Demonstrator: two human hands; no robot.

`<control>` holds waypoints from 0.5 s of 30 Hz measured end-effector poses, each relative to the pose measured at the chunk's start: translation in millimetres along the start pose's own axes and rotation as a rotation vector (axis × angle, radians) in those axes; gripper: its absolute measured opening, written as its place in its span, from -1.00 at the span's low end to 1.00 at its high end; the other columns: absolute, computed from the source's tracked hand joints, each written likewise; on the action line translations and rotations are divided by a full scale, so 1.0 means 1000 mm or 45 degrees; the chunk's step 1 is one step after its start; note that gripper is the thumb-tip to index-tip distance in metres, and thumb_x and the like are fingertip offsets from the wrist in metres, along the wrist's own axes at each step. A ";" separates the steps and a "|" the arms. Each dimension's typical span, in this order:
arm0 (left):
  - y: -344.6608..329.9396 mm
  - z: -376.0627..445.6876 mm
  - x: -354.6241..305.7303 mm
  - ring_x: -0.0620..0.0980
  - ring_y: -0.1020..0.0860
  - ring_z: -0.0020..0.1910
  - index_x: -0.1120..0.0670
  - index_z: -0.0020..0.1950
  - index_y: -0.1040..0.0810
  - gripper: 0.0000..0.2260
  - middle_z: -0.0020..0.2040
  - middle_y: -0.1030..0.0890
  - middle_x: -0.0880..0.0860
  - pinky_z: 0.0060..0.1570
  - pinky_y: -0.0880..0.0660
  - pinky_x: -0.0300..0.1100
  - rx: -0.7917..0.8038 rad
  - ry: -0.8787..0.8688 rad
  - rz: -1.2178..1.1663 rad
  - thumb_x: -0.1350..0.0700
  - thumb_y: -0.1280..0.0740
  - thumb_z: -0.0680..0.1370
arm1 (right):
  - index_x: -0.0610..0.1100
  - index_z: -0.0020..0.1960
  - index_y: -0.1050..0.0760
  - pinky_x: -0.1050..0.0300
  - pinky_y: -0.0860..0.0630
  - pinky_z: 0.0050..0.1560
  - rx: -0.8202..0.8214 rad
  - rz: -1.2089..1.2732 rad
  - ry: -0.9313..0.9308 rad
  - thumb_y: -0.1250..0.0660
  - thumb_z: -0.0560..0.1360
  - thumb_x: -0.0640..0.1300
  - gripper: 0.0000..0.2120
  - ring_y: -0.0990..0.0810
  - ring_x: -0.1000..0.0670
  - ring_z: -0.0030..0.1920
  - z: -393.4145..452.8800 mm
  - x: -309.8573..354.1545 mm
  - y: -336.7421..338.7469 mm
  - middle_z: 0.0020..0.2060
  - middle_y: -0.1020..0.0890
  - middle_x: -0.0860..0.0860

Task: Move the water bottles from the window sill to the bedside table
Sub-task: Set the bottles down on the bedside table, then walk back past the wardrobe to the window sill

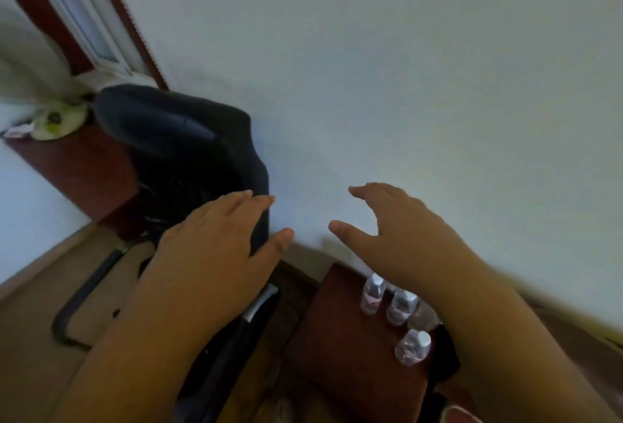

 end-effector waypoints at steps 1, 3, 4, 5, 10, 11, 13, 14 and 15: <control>-0.001 -0.008 0.013 -0.08 -0.17 0.51 -0.26 0.53 -0.15 -0.35 0.55 -0.17 -0.19 0.46 -0.22 0.01 -0.005 0.043 -0.006 -0.43 0.03 0.46 | 0.20 0.53 -0.16 -0.09 -0.27 0.45 0.042 -0.002 0.051 -0.13 0.51 0.41 -0.34 -0.25 0.01 0.50 0.003 0.010 -0.009 0.53 -0.22 0.17; -0.003 -0.027 0.043 -0.08 -0.22 0.49 -0.27 0.51 -0.17 -0.33 0.54 -0.20 -0.18 0.43 -0.28 0.05 -0.020 0.133 -0.032 -0.46 0.06 0.43 | 0.20 0.53 -0.15 -0.11 -0.25 0.47 0.130 0.003 0.150 -0.14 0.51 0.40 -0.34 -0.23 0.00 0.51 0.007 0.033 -0.025 0.54 -0.21 0.16; -0.003 -0.038 0.058 -0.08 -0.25 0.48 -0.29 0.49 -0.16 -0.35 0.54 -0.21 -0.18 0.42 -0.31 0.06 -0.035 0.190 -0.058 -0.47 0.06 0.43 | 0.19 0.54 -0.15 -0.11 -0.23 0.48 0.173 0.005 0.197 -0.15 0.51 0.39 -0.34 -0.22 0.00 0.52 0.008 0.047 -0.033 0.54 -0.21 0.16; -0.002 -0.049 0.073 -0.08 -0.27 0.46 -0.31 0.49 -0.15 -0.36 0.53 -0.21 -0.18 0.40 -0.32 0.06 -0.056 0.248 -0.073 -0.48 0.07 0.44 | 0.18 0.54 -0.15 -0.11 -0.22 0.48 0.206 0.000 0.247 -0.15 0.51 0.39 -0.34 -0.21 0.00 0.52 0.010 0.062 -0.041 0.54 -0.21 0.15; 0.015 -0.119 0.142 -0.09 -0.26 0.46 -0.30 0.50 -0.14 -0.41 0.51 -0.23 -0.21 0.39 -0.33 0.06 -0.152 0.546 -0.099 -0.42 0.01 0.48 | 0.15 0.54 -0.18 -0.11 -0.26 0.46 0.305 -0.039 0.539 -0.19 0.50 0.38 -0.32 -0.25 -0.01 0.50 0.008 0.159 -0.085 0.53 -0.24 0.12; 0.020 -0.136 0.155 -0.09 -0.24 0.46 -0.30 0.49 -0.14 -0.41 0.51 -0.22 -0.21 0.39 -0.32 0.06 -0.163 0.610 -0.096 -0.41 0.01 0.48 | 0.14 0.54 -0.19 -0.13 -0.27 0.45 0.339 -0.057 0.605 -0.19 0.50 0.37 -0.33 -0.25 -0.01 0.50 0.004 0.182 -0.095 0.53 -0.24 0.13; 0.025 -0.176 0.185 -0.08 -0.21 0.48 -0.31 0.50 -0.12 -0.40 0.53 -0.19 -0.20 0.42 -0.29 0.04 -0.180 0.743 -0.086 -0.42 0.05 0.47 | 0.15 0.53 -0.19 -0.15 -0.31 0.43 0.398 -0.081 0.735 -0.19 0.50 0.37 -0.33 -0.26 -0.01 0.49 -0.010 0.229 -0.118 0.51 -0.25 0.13; 0.028 -0.197 0.201 -0.09 -0.19 0.49 -0.32 0.50 -0.11 -0.39 0.54 -0.17 -0.20 0.42 -0.27 0.01 -0.195 0.806 -0.078 -0.42 0.07 0.46 | 0.15 0.52 -0.20 -0.15 -0.32 0.42 0.420 -0.091 0.797 -0.19 0.50 0.37 -0.34 -0.28 -0.01 0.48 -0.020 0.253 -0.128 0.51 -0.26 0.13; 0.031 -0.219 0.216 -0.10 -0.18 0.50 -0.32 0.50 -0.10 -0.39 0.54 -0.17 -0.20 0.42 -0.25 -0.01 -0.214 0.866 -0.063 -0.42 0.07 0.46 | 0.16 0.52 -0.22 -0.15 -0.34 0.41 0.440 -0.105 0.855 -0.19 0.50 0.37 -0.35 -0.29 -0.01 0.46 -0.030 0.277 -0.140 0.50 -0.26 0.14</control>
Point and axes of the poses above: each hand's wrist, its own z-axis towards the middle knuckle, its own y-axis out of the back of the hand, x = y × z, the point moved 5 cm from there along z, towards the middle knuckle
